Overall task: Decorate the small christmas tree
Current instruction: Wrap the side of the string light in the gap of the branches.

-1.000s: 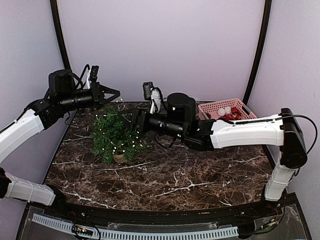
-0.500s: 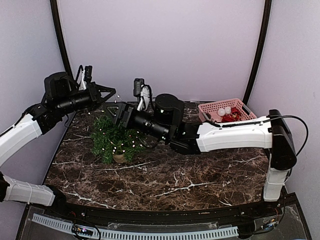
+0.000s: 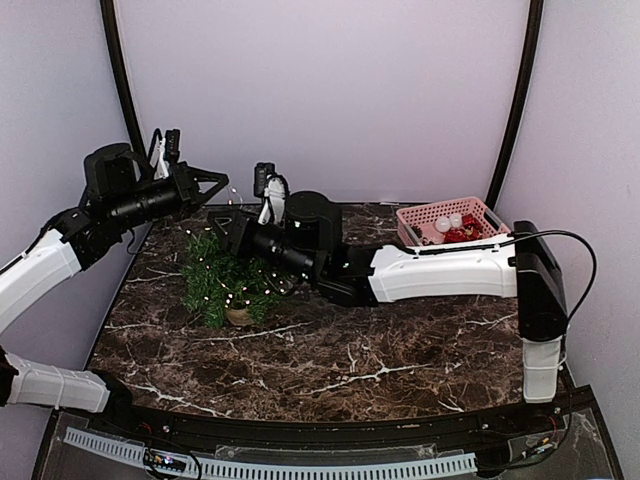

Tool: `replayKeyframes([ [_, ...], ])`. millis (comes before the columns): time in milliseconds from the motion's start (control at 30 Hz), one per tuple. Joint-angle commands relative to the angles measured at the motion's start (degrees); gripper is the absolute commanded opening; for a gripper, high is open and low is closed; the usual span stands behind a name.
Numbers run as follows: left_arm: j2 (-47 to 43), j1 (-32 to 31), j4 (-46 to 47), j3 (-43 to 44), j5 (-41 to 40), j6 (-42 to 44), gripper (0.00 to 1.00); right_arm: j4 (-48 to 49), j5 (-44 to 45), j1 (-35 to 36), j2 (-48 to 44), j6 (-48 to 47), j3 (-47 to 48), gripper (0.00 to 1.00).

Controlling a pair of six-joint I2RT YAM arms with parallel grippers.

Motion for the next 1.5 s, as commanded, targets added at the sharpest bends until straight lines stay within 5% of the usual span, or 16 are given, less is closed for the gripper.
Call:
replayKeyframes([
  [0, -2.25, 0.4, 0.99, -0.46, -0.19, 0.18, 0.0, -0.71, 5.58, -0.76, 1.82, -1.25, 3.59, 0.33],
  [300, -2.67, 0.93, -0.03, 0.15, -1.91, 1.7, 0.0, 0.34, 9.75, -0.78, 1.54, 1.57, 0.6, 0.19],
  [467, -2.25, 2.21, -1.62, 0.64, -1.19, 2.48, 0.0, 3.82, 8.61, -0.77, -1.12, -0.62, -3.62, 0.0],
  [867, 3.21, 10.57, -9.88, 4.56, 12.45, 8.98, 0.0, -10.01, -6.11, -0.59, -8.67, -9.15, -1.79, 0.0],
  [1133, 2.52, 13.72, -14.63, 4.52, 13.23, 13.68, 0.0, -23.76, -19.68, -0.51, -2.98, -8.92, 11.48, 0.0],
  [1467, -0.6, 17.12, -18.06, 2.06, 14.74, 16.63, 0.0, -30.6, -24.26, 0.21, 3.93, -10.5, 20.59, 0.0],
])
